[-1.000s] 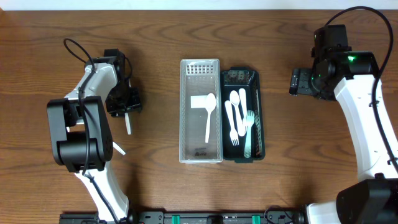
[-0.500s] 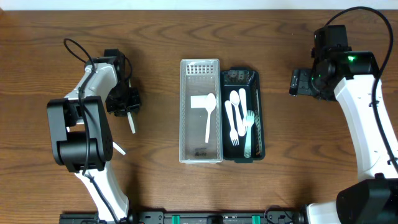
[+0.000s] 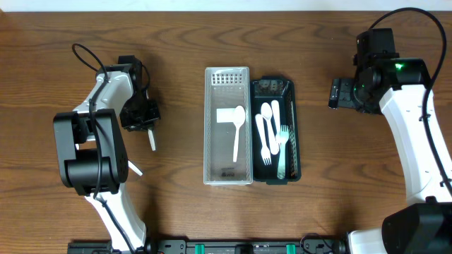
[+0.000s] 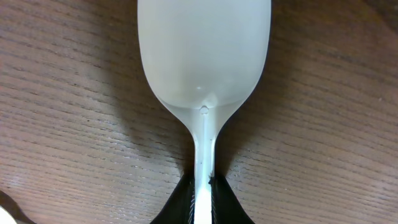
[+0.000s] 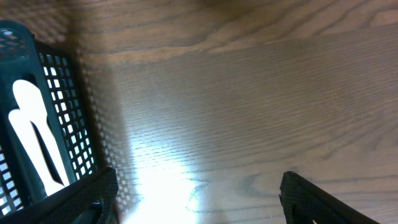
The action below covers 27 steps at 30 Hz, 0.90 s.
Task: Pack container
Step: 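Carry the spoon with left gripper into the clear basket and release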
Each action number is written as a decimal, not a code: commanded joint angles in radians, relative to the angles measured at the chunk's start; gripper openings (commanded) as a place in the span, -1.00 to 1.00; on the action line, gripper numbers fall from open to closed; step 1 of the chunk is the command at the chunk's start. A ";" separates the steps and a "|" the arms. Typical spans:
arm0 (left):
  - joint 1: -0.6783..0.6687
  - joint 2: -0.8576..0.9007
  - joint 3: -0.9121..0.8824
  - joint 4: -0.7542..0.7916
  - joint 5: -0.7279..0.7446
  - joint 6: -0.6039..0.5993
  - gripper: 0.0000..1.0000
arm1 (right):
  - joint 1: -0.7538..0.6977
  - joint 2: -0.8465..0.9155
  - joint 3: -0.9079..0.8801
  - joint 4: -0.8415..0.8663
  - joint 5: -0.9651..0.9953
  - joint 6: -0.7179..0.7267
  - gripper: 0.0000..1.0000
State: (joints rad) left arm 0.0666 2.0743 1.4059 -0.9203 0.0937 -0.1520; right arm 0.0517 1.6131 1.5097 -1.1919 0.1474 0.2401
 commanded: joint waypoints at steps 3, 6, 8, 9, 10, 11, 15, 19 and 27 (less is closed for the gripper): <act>-0.003 0.028 0.003 -0.023 -0.023 0.010 -0.88 | -0.010 -0.002 0.000 -0.002 0.006 -0.014 0.73; -0.026 -0.011 0.037 -0.080 -0.023 0.010 -0.88 | -0.010 -0.002 0.000 0.001 0.006 -0.013 0.73; -0.056 -0.060 0.069 -0.125 -0.023 0.010 -0.88 | -0.010 -0.002 0.000 0.003 0.006 -0.013 0.73; -0.075 -0.089 0.084 -0.146 -0.023 0.010 -0.88 | -0.010 -0.002 0.000 0.004 0.006 -0.014 0.72; -0.101 -0.126 0.104 -0.172 -0.022 0.010 -0.89 | -0.010 -0.002 0.000 0.005 0.006 -0.013 0.73; -0.127 -0.158 0.123 -0.194 -0.021 0.009 -0.88 | -0.010 -0.002 0.000 0.005 0.006 -0.013 0.73; -0.270 -0.301 0.177 -0.228 0.039 -0.008 -0.88 | -0.010 -0.002 0.000 0.007 0.006 -0.013 0.73; -0.416 -0.378 0.180 -0.197 0.039 -0.104 -0.89 | -0.010 -0.002 0.000 0.008 0.006 -0.013 0.73; -0.623 -0.308 0.137 -0.123 0.038 -0.180 -0.88 | -0.010 -0.002 0.000 0.009 0.006 -0.013 0.73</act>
State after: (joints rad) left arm -0.5285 1.7092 1.5772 -1.0519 0.1326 -0.2874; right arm 0.0517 1.6131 1.5097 -1.1847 0.1474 0.2401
